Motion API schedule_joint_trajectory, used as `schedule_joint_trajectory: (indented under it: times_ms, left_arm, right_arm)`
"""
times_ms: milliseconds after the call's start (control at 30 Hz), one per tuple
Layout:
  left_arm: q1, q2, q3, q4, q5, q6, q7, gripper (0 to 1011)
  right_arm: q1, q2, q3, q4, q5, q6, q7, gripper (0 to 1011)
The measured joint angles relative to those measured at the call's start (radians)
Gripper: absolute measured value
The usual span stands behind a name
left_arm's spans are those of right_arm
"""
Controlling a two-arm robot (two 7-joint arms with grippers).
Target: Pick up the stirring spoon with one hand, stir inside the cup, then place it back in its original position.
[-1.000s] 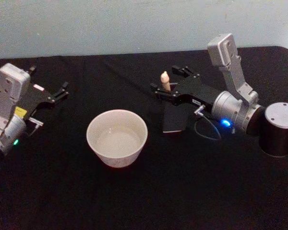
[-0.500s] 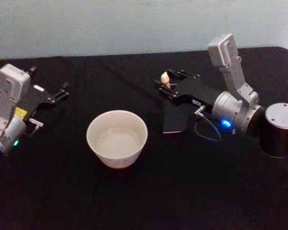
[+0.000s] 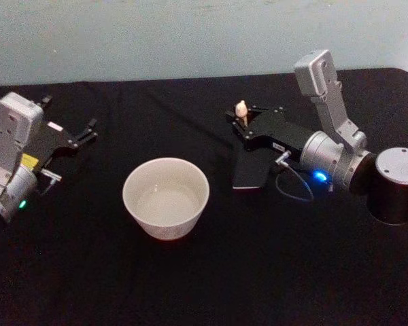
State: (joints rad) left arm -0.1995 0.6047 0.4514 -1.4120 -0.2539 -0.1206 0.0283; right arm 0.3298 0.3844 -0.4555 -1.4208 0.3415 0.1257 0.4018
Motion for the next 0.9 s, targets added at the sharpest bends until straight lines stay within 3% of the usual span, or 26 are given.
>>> schedule_joint_trajectory:
  times_ms: [567,900]
  left_arm:
    - [0.0,0.0,0.0,0.0,0.0,0.0,0.0,1001]
    - [0.0,0.0,0.0,0.0,0.0,0.0,0.0,1001]
  right_arm:
    - [-0.01,-0.006,0.016,-0.018,0.005,-0.004,0.026,164]
    - [-0.03,0.003,0.037,-0.083,0.019,-0.009,0.023,164]
